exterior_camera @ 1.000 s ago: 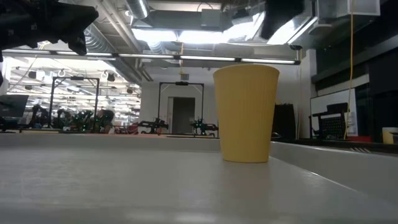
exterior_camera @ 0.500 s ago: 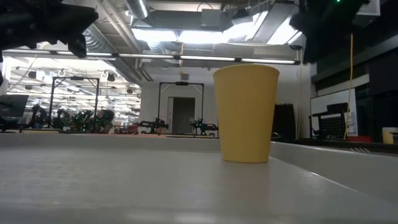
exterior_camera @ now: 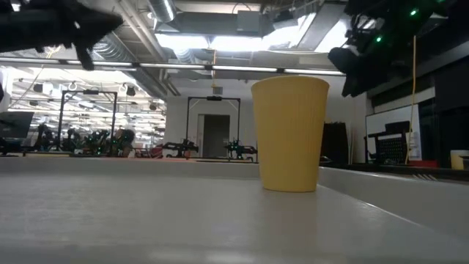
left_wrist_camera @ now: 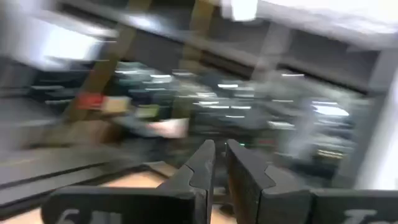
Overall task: Pick and place plate/cup/fork/spoon on tray
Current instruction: Put the pink plate on the gray tray to the left of the yellow cup
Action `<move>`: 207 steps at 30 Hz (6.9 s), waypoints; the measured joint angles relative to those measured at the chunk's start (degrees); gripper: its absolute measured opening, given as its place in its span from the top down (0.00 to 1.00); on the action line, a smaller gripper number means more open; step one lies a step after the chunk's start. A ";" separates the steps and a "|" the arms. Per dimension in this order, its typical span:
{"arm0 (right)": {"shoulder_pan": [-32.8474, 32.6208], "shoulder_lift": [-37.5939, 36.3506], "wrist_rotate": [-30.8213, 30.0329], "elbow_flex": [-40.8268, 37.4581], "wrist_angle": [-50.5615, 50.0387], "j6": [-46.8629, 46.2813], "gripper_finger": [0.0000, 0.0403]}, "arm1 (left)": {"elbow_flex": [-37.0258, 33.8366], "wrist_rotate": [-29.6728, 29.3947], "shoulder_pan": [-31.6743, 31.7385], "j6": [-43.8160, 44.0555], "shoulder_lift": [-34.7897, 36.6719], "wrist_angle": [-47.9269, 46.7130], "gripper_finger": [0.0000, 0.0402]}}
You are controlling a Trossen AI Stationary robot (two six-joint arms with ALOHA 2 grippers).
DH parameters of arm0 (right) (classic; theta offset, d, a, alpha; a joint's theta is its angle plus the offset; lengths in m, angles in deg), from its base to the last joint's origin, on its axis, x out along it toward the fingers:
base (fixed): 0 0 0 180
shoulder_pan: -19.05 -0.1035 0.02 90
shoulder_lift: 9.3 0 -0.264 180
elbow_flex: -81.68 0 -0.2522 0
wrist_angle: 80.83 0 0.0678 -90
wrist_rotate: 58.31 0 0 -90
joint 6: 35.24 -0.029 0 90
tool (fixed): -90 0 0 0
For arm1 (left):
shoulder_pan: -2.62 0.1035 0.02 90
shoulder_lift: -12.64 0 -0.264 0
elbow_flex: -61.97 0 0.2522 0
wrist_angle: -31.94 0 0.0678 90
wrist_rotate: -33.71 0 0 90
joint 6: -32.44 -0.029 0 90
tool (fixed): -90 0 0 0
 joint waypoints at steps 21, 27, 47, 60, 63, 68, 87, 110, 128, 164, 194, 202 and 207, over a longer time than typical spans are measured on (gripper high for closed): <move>3.02 0.08 9.83 -0.13 4.65 3.00 0.70 | 24.84 27.63 0.38 10.31 -14.69 -30.94 0.92; 3.02 0.08 9.82 -0.13 4.60 4.30 0.70 | 25.08 24.73 0.38 7.50 -14.71 -38.08 0.88; 3.00 0.10 9.78 -0.13 4.58 5.67 0.70 | 26.91 10.07 5.29 1.43 -37.14 -48.41 0.68; 3.00 0.10 9.77 -0.10 4.58 5.77 0.70 | 27.85 11.01 7.82 2.44 -44.46 -36.08 0.68; 3.00 0.10 9.76 -0.10 4.58 6.25 0.70 | 27.85 11.06 7.72 7.87 -44.46 -35.82 0.69; 3.00 0.10 9.76 -0.10 4.60 7.36 0.70 | 27.97 9.05 9.15 12.98 -47.19 -27.23 0.69; 3.00 0.12 9.80 -0.10 4.60 7.34 0.70 | 59.56 -0.78 15.44 8.67 -90.17 -52.21 0.69; 3.01 0.12 9.84 -0.08 4.13 8.82 0.70 | 67.46 -13.74 8.69 19.22 -108.78 -63.55 0.69; 3.02 0.12 11.44 -0.08 4.14 8.80 0.70 | 67.46 -16.50 6.28 27.22 -109.02 -64.27 0.69; 3.02 0.10 11.43 -0.08 4.10 8.82 0.70 | 62.45 -14.02 4.64 34.38 -112.74 -80.75 0.70; 3.02 0.10 12.85 -0.08 -4.24 14.72 0.70 | 100.82 -6.81 -22.29 39.16 -111.71 -115.27 1.00; 3.02 0.10 12.97 -0.08 -11.15 8.28 0.70 | 103.25 0.01 -35.91 55.12 -112.11 -114.46 1.00; 3.00 0.10 12.93 -0.08 -11.29 6.86 0.70 | 102.82 1.01 -41.28 61.86 -112.32 -114.61 1.00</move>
